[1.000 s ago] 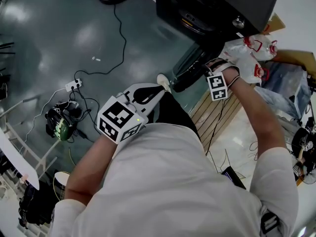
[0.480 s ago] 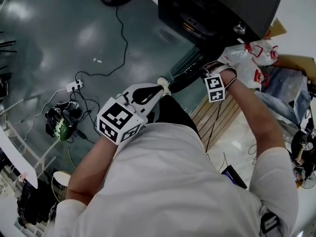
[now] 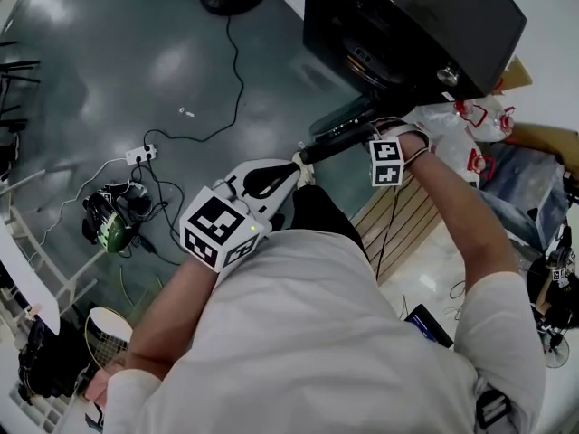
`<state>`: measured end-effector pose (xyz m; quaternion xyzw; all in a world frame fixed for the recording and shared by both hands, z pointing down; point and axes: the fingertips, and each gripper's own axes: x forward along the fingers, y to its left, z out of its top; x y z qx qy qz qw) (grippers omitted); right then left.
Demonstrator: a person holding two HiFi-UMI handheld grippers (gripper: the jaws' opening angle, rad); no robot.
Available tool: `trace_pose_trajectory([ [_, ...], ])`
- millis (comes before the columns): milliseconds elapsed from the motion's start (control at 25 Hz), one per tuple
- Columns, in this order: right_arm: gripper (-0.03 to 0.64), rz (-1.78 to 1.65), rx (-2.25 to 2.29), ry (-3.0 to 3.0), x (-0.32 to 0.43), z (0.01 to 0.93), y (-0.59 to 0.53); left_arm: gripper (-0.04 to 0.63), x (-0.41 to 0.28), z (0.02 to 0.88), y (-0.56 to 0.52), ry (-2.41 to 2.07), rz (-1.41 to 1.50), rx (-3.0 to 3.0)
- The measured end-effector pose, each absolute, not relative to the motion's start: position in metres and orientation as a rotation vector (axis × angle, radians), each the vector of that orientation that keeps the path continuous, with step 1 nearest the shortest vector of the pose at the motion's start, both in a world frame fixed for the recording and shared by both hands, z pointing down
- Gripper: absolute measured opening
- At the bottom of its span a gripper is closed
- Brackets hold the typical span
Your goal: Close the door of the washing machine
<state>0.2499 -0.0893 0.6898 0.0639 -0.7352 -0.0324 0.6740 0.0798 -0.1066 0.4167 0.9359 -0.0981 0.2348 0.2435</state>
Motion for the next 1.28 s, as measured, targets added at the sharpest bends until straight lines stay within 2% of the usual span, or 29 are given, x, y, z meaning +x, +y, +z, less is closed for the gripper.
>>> trace_pose_trajectory([
  [1280, 0.078, 0.154, 0.460, -1.699, 0.255, 0.692, -0.247, 0.020, 0.050, 0.402, -0.162, -0.598, 0.553, 2.526],
])
